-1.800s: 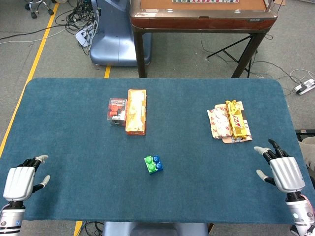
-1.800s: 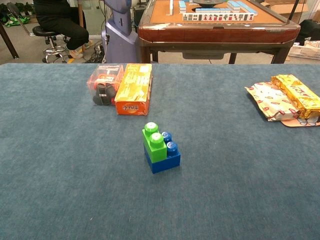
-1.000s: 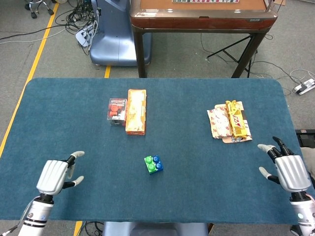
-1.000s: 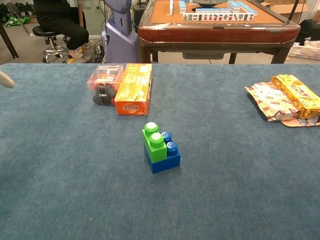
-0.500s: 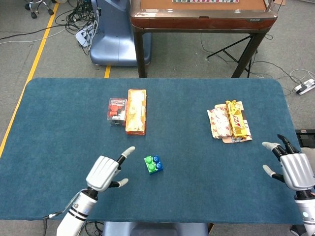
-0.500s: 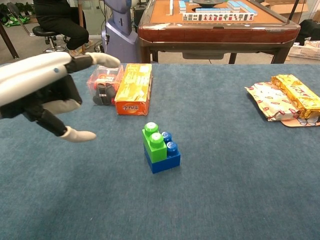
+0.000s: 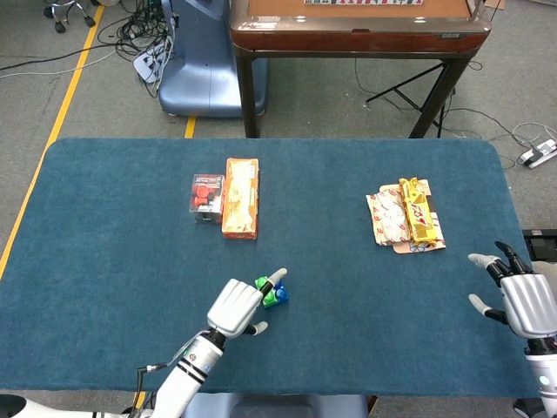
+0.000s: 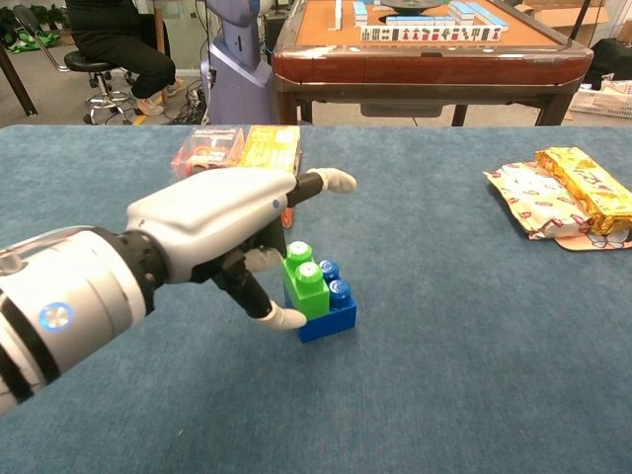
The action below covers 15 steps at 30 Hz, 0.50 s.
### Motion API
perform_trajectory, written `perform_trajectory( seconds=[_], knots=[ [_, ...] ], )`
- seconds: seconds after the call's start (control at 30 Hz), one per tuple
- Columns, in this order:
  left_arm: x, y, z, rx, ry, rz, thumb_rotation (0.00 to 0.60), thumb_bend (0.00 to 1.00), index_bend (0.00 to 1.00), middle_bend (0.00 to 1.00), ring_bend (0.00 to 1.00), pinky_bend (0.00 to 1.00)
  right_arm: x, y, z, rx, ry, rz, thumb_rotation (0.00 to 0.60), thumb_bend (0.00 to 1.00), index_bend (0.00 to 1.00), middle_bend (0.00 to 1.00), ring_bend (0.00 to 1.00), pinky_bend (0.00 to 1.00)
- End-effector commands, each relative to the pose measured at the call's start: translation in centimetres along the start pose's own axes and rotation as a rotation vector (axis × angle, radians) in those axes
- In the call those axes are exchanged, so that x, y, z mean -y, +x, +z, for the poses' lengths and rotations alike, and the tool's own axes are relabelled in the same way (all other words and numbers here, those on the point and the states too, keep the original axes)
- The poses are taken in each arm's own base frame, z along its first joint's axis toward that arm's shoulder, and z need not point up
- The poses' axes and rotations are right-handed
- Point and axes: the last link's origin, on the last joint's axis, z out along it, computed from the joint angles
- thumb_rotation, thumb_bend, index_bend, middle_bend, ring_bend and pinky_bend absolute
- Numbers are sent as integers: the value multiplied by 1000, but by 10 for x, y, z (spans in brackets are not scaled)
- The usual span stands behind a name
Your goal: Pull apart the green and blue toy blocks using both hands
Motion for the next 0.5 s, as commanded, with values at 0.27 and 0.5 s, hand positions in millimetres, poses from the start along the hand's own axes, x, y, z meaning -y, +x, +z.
perform_trajectory(
  seconds=[0.27,0.5],
  knots=[
    [-6,-5,22,28,35,18,600,0,94,1000,1000,1000,0,-5,2,8,4,12,600,165,301,390,447,486],
    [-8,-8,34,50,65,25,600,0,94,1000,1000,1000,0,-6,1,10,5,13,600,164,301,390,447,486]
  ],
)
